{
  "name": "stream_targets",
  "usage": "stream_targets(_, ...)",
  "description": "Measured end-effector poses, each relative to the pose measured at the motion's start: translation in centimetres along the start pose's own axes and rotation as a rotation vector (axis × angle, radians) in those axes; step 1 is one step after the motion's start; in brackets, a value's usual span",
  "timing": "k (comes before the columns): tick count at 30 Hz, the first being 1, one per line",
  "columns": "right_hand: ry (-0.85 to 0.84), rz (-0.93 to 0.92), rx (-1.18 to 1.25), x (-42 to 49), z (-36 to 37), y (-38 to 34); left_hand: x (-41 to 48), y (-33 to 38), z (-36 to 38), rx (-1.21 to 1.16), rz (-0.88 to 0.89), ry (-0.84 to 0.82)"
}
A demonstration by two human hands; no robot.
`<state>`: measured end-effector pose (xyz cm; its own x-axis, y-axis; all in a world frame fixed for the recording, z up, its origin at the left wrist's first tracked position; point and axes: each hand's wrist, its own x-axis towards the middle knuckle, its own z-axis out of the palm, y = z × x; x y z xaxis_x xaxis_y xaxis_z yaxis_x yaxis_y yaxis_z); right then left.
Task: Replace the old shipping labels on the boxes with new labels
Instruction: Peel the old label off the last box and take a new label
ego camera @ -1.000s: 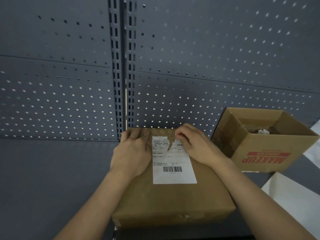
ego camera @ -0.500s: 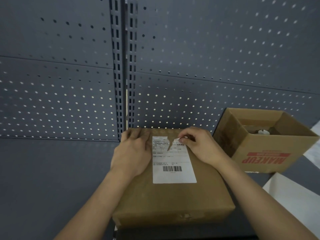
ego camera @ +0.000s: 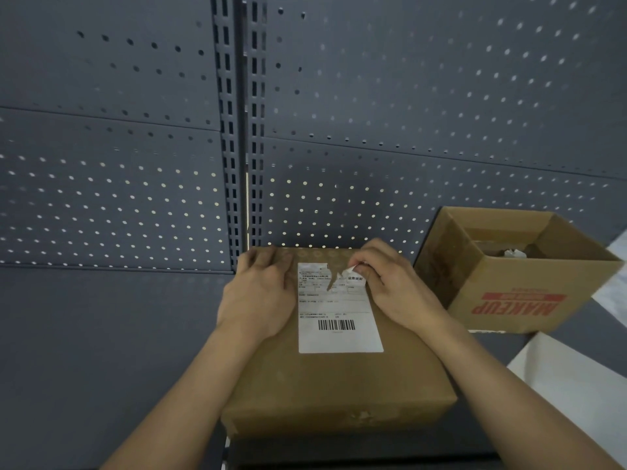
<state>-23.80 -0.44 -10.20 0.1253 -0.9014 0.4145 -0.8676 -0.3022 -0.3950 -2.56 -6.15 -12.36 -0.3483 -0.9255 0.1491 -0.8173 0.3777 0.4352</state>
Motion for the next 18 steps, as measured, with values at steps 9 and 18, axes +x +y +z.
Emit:
stream_targets(9, 0.044, 0.037, 0.048, -0.3, -0.3, -0.5, 0.2, -0.2, 0.2, -0.018, 0.001, 0.008)
stream_targets(18, -0.203, 0.197, -0.126, -1.5, -0.1, 0.3, 0.1, -0.1, 0.1, -0.006, -0.001, -0.008)
